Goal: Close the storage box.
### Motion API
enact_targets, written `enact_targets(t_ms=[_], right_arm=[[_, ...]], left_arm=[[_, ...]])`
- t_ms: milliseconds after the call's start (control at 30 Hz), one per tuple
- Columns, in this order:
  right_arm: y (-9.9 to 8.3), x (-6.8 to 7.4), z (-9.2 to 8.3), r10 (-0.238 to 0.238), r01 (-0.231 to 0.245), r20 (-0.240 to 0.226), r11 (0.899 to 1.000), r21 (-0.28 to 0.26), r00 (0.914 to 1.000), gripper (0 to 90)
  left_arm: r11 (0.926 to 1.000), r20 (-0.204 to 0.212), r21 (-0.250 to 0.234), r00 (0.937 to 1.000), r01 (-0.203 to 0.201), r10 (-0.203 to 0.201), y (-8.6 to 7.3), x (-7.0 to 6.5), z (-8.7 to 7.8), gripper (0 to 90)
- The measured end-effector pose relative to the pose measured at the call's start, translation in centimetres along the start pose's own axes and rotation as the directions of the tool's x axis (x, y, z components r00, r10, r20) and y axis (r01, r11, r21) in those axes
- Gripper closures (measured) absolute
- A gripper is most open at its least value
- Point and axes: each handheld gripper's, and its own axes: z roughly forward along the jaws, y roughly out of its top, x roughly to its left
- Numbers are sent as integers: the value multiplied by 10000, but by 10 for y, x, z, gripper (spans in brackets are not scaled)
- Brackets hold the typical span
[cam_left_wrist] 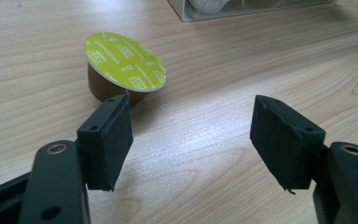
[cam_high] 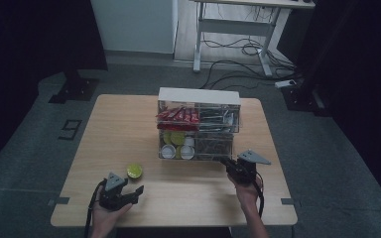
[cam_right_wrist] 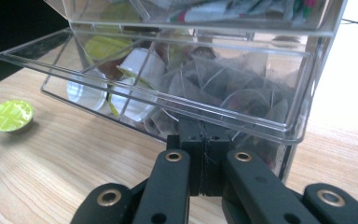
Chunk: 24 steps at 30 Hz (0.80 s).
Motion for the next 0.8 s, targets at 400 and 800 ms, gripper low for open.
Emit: enact_targets(t_ms=[400,800], right_arm=[[-9,-3,2,47,-48,56,9996,265,10000,892],[-21,-6,3,222,-224,38,9984,526,9997,892]], left_arm=[[9999,0,102,10000,11,-11,-2,0,3,297],[9999,30,164,10000,13,-13,-3,-1,5,297]])
